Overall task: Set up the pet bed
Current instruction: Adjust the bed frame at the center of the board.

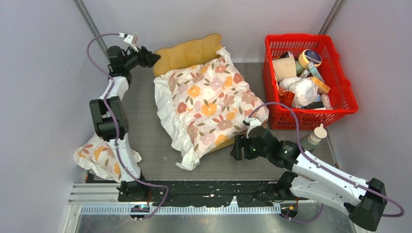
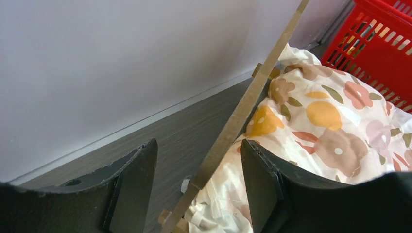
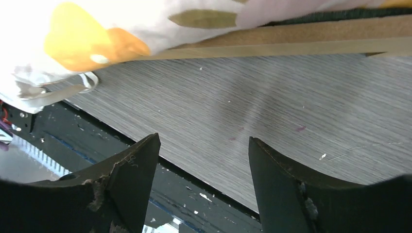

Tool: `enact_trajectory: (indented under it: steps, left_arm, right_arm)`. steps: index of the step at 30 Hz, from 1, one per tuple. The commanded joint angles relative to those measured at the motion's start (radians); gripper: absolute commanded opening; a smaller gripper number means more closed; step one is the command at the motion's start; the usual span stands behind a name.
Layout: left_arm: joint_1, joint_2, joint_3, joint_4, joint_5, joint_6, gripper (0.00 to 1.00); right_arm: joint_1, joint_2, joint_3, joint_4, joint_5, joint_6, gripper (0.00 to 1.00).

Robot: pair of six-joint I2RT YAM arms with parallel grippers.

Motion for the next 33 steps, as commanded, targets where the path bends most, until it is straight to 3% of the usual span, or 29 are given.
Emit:
enact_trajectory:
  steps: [1, 4, 6, 11, 15, 19, 24, 33]
  left_arm:
    - [-0.016, 0.067, 0.072, 0.196, 0.125, -0.06, 0.66]
    - [-0.025, 0.096, 0.072, 0.277, 0.166, -0.12, 0.54]
    - [-0.024, 0.094, 0.029, 0.368, 0.151, -0.19, 0.33]
    - [-0.019, -0.031, -0.161, 0.489, 0.084, -0.223, 0.0]
    - [-0.014, -0.18, -0.312, 0.437, 0.001, -0.134, 0.0]
    - [0.008, -0.341, -0.41, 0.225, -0.121, 0.009, 0.0]
    - [0.043, -0.522, -0.54, 0.146, -0.235, 0.156, 0.0]
    - [0.071, -0.648, -0.676, 0.01, -0.333, 0.19, 0.04]
  right_arm:
    - [0.006, 0.026, -0.023, 0.044, 0.01, 0.04, 0.73]
    - [0.006, 0.071, -0.033, 0.095, 0.027, 0.051, 0.73]
    - [0.006, 0.11, -0.027, 0.119, 0.062, 0.046, 0.73]
    - [0.003, 0.231, 0.002, 0.189, 0.24, -0.036, 0.72]
    - [-0.122, 0.314, -0.013, 0.296, 0.237, -0.129, 0.72]
    - [-0.213, 0.384, 0.035, 0.353, 0.163, -0.195, 0.72]
    - [-0.225, 0.491, 0.152, 0.354, 0.128, -0.26, 0.72]
    - [-0.243, 0.726, 0.357, 0.353, 0.096, -0.289, 0.73]
